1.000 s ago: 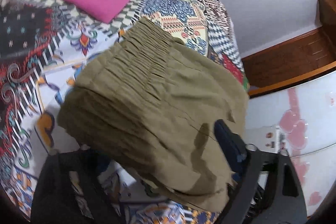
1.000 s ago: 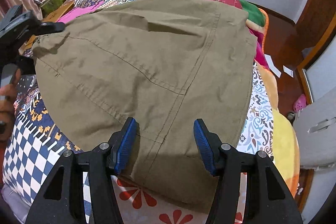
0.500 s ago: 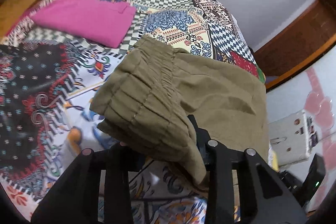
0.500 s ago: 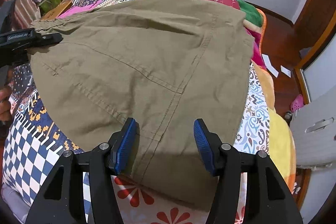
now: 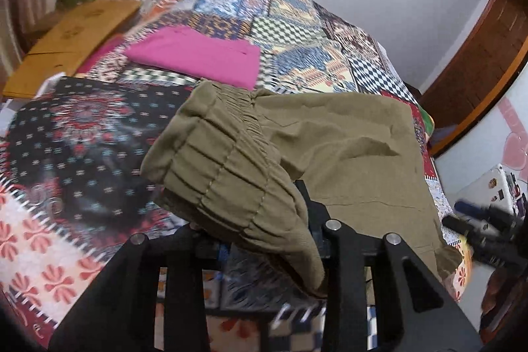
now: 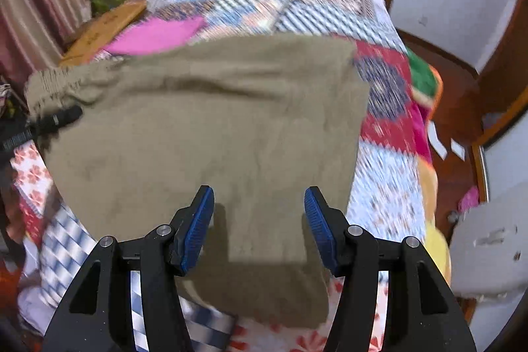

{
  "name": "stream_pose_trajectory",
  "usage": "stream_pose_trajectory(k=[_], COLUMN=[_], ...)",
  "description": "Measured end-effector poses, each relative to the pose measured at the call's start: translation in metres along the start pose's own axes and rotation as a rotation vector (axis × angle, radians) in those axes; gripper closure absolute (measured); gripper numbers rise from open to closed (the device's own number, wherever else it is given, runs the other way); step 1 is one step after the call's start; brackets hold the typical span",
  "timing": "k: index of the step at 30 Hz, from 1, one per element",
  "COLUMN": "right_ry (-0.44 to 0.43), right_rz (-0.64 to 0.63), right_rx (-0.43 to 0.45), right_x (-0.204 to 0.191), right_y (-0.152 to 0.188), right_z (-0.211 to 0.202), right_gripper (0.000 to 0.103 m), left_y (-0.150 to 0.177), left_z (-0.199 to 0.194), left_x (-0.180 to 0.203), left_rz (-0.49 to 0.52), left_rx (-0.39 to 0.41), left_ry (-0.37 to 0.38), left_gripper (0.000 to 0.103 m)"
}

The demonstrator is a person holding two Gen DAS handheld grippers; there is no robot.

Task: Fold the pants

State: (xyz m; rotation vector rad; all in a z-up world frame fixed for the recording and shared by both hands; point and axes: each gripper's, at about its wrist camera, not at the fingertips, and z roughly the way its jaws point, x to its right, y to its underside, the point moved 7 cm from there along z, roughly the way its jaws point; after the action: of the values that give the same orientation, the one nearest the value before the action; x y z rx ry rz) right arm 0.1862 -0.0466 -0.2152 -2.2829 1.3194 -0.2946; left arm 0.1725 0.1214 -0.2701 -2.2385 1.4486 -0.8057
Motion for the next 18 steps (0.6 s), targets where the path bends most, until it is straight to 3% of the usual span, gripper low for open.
stream_pose_trajectory(k=[5,9,14,18], right_ry=[-0.059,-0.09,-0.121,-0.137], right_rz=[-0.071,-0.136,-0.141,-0.174], right_rx=[0.062,0.056,-0.053,-0.193], right_x=[-0.053,-0.094,-0.116,-0.13], right_y=[-0.044,-0.071,-0.082,-0.065], right_z=[-0.001,0.022,0.068,0.109], right_gripper=[0.05,0.05,0.05,0.05], left_y=[0.009,0.014,0.018,0.019], left_z=[-0.016,-0.018,-0.016,-0.013], left_x=[-0.014,-0.02,-0.029,-0.033], left_rz=[-0.002,-0.019,-0.06,-0.075], left_rx=[0.035,0.037,0.035,0.038], left_ry=[-0.025,-0.02,-0.004,-0.014], left_gripper=[0.069,0.069,0.069,0.07])
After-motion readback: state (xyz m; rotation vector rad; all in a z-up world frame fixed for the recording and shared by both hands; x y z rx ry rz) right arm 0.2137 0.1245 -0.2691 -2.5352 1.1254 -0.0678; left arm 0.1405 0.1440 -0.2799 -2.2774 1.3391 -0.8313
